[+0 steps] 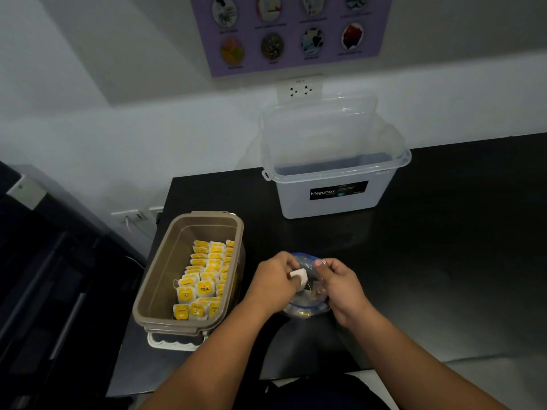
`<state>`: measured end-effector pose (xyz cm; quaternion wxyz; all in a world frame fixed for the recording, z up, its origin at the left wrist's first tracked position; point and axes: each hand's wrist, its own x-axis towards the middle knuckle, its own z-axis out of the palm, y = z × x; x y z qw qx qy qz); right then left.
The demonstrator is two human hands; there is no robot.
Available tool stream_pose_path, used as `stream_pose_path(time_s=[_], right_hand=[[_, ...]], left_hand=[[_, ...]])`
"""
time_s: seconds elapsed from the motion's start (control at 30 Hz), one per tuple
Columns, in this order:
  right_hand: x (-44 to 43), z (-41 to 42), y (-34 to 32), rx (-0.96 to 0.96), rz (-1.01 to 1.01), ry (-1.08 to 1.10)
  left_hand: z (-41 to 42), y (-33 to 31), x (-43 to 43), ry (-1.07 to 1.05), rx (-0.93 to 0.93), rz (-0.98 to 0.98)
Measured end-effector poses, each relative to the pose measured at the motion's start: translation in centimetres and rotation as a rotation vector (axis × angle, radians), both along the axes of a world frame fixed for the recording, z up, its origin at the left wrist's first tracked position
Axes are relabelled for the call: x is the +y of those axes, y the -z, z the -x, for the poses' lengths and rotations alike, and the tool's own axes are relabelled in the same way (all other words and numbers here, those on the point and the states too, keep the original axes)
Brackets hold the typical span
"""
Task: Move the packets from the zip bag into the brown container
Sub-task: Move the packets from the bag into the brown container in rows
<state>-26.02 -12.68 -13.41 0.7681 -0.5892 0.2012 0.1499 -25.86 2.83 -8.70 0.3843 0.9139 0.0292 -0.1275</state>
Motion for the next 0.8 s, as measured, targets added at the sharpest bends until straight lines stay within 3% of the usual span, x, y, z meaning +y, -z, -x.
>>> stream_pose_path(time_s=[0.2, 0.53, 0.8], right_hand=[[0.2, -1.3, -0.6, -0.001, 0.015, -0.021], [1.5, -2.7, -1.1, 0.007, 0.025, -0.021], [2.4, -3.7, -1.3, 0.019, 0.011, -0.032]], left_hand=[[-0.3, -2.0, 0.1, 0.139, -0.017, -0.135], [-0.6, -10.6, 6.9, 0.063, -0.174, -0.207], [-1.1, -12.6, 14.2, 0.179, -0.084, -0.596]])
